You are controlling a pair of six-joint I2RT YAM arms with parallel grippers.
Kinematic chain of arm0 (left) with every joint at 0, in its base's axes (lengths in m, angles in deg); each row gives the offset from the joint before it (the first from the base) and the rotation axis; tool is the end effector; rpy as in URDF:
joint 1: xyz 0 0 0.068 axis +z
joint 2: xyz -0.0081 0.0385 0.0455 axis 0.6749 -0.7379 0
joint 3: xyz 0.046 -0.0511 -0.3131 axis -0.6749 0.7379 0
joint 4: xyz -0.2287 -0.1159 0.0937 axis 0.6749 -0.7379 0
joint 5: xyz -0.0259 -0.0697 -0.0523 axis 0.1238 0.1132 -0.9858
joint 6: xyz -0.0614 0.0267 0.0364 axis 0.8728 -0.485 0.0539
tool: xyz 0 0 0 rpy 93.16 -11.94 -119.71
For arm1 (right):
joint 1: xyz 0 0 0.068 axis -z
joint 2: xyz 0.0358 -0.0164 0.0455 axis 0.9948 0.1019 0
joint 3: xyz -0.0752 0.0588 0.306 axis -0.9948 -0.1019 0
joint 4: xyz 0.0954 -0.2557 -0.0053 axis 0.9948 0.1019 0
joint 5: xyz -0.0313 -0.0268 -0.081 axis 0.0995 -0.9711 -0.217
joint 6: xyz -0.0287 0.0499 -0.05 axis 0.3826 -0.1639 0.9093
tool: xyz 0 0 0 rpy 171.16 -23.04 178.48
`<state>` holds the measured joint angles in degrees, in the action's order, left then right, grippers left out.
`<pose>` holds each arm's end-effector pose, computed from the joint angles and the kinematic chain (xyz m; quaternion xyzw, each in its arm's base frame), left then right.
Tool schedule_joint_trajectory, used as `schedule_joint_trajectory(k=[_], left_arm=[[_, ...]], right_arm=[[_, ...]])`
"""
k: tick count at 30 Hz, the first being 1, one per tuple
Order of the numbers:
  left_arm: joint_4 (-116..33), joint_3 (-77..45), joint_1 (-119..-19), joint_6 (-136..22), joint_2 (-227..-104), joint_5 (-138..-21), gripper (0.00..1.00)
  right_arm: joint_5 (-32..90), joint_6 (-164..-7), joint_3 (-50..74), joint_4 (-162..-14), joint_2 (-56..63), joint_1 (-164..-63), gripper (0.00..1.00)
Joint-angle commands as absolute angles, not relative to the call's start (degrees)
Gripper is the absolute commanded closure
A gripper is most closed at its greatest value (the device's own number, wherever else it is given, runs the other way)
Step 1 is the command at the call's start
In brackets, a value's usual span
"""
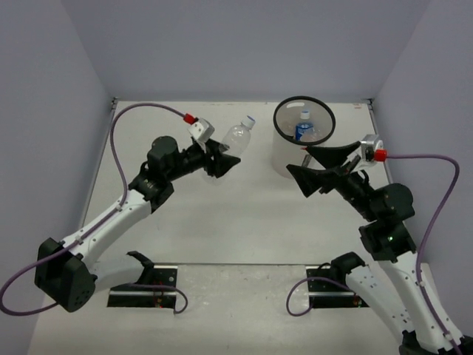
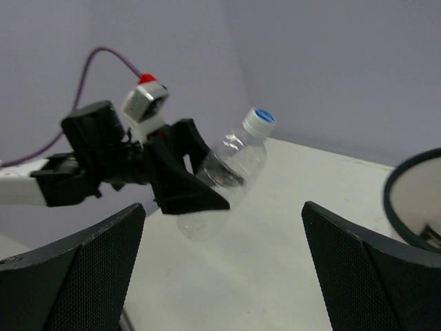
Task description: Put the plastic bottles in the bin
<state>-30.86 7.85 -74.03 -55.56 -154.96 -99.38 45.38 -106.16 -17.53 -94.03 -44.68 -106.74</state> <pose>0.2245 -0.1738 0.3717 0.2762 0.6743 -0.4169 0.5434 0.1017 0.0710 0.4429 -0.1435 0.5773 0.4476 0.6676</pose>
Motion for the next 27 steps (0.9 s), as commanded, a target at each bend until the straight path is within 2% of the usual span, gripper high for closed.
schedule_joint_trajectory(k=[1,4,10,18,20,22,23,24,25,26,27], left_arm=[[-19.5,13.6,-75.4,-52.0,-148.6,-112.1,1.00],[-19.7,14.1,-76.0,-50.8,-146.6,-112.1,1.00],[-16.7,16.3,-77.4,-47.1,-144.7,-114.5,1.00],[-15.4,17.0,-81.8,-45.3,-146.1,-113.5,1.00],[-15.1,17.1,-83.0,-45.2,-146.5,-113.0,1.00],[-15.1,16.8,-83.1,-45.2,-146.9,-112.7,0.99],[-15.1,16.6,-83.1,-45.2,-146.9,-112.3,0.67],[-15.4,16.4,-83.2,-45.1,-146.9,-112.4,0.67],[-15.7,16.2,-83.2,-45.4,-146.6,-112.3,0.07],[-16.9,15.7,-83.3,-46.1,-146.1,-111.5,0.01],[-17.8,15.5,-83.2,-46.6,-145.8,-110.5,0.00]], right_arm=[[58.4,-116.3,-16.6,-106.5,-39.4,-107.9,0.01],[57.4,-117.2,-15.5,-107.3,-36.0,-110.7,0.01],[47.6,-113.3,-13.2,-103.6,-30.1,-118.3,0.01],[51.1,-117.4,-12.9,-116.0,-23.1,-121.4,0.02],[50.7,-117.1,-12.5,-116.7,-21.7,-122.3,0.09],[51.0,-117.1,-12.1,-117.2,-20.9,-122.6,0.27],[50.4,-117.3,-12.3,-117.4,-20.9,-122.6,0.50],[49.7,-117.4,-12.5,-117.4,-20.9,-122.6,0.58],[48.8,-116.6,-12.5,-116.8,-21.2,-122.6,0.63],[47.8,-114.8,-12.4,-114.7,-21.8,-122.6,0.74],[47.1,-114.0,-12.1,-113.4,-22.3,-122.6,0.85]])
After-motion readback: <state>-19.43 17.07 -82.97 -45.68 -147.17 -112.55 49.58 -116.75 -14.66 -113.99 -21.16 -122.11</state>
